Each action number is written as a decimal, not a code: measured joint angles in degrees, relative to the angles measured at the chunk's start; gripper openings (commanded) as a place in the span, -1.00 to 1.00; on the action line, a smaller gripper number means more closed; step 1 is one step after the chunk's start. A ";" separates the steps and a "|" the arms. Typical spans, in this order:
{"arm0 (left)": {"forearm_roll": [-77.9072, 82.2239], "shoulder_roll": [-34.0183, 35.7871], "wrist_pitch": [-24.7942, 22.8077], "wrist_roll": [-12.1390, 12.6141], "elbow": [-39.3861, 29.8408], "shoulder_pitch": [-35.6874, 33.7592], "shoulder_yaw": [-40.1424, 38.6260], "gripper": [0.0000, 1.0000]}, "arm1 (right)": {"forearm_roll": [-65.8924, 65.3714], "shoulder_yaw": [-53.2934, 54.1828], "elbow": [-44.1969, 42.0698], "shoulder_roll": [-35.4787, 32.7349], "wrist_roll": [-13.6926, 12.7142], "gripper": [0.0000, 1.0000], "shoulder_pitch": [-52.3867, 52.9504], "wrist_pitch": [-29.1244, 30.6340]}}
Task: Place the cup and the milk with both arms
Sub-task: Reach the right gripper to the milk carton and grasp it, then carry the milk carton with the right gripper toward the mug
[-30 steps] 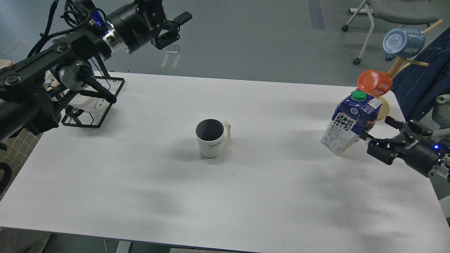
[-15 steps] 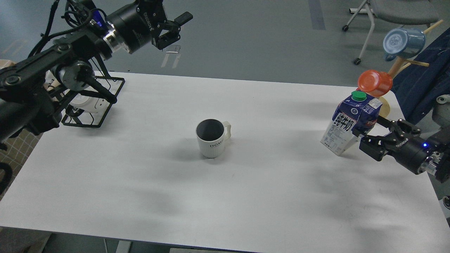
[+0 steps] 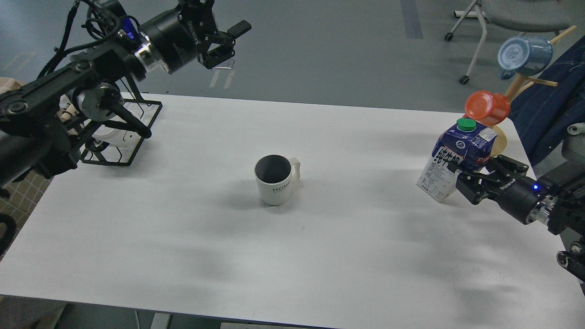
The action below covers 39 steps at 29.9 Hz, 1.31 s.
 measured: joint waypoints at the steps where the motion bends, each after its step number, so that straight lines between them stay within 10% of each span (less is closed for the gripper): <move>1: 0.00 0.00 0.00 0.00 -0.02 0.00 -0.04 0.96 | 0.00 0.00 -0.03 0.01 0.01 -1.00 0.01 0.00; 21: 0.00 0.00 -0.02 0.00 -0.26 0.10 -0.36 0.96 | 0.93 1.96 11.85 -1.67 0.02 -1.00 3.76 0.00; 39: 0.01 0.27 -0.10 0.08 -0.26 0.46 -0.27 0.96 | 0.92 -11.80 8.27 12.27 0.00 -1.00 11.07 0.00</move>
